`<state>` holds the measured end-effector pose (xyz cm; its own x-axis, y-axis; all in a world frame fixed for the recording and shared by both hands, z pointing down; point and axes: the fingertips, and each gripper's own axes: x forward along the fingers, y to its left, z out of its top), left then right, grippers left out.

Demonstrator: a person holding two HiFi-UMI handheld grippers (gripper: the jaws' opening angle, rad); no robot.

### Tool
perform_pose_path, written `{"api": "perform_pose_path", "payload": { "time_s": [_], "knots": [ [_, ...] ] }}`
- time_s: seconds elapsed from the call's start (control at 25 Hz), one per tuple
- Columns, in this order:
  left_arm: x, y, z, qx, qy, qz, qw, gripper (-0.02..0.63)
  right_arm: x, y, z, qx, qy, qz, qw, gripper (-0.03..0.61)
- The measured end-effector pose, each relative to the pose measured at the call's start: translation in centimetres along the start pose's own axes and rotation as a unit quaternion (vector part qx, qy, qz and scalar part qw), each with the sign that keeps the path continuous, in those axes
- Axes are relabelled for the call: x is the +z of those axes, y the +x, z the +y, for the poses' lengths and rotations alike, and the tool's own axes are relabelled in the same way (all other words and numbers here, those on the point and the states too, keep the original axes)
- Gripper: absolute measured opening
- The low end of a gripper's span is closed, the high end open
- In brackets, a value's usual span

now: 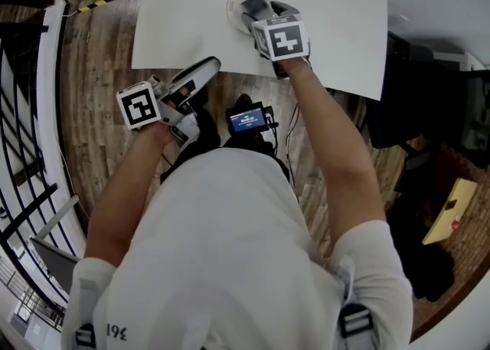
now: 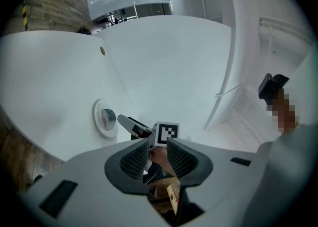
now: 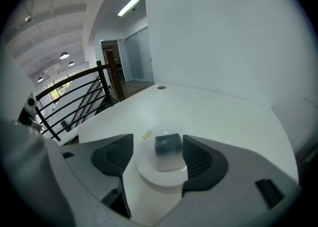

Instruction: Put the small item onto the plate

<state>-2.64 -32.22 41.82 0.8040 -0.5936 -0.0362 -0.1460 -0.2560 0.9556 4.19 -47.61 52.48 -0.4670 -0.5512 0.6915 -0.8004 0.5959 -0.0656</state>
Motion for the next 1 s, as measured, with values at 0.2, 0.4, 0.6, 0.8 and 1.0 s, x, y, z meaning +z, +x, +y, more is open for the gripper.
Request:
{"api": "perform_pose_path", "payload": {
  "time_s": [0.2, 0.4, 0.6, 0.8, 1.0],
  "knots": [
    [0.6, -0.5, -2.1, -0.021, 0.014, -0.006, 0.9997, 0.110, 1.7, -2.8, 1.2, 0.012, 0.025, -0.034, 0.999, 0.226],
    [1.1, -0.3, -4.2, -0.044, 0.026, -0.013, 0.9986, 0.110, 2.7, -5.5, 1.4, 0.014, 0.041, -0.066, 0.997, 0.130],
    [1.4, -0.9, -6.7, -0.068, 0.036, -0.021, 0.9968, 0.110, 3.3, -8.4, 1.9, 0.014, 0.076, -0.087, 0.993, 0.002],
    [1.5, -1.6, -8.2, -0.080, 0.042, -0.026, 0.9955, 0.110, 3.7, -10.5, 2.5, 0.020, 0.088, -0.102, 0.991, 0.002],
    [1.7, -2.7, -9.5, -0.088, 0.048, -0.031, 0.9945, 0.110, 4.8, -13.1, 3.7, 0.025, 0.076, -0.129, 0.988, 0.002]
  ]
}}
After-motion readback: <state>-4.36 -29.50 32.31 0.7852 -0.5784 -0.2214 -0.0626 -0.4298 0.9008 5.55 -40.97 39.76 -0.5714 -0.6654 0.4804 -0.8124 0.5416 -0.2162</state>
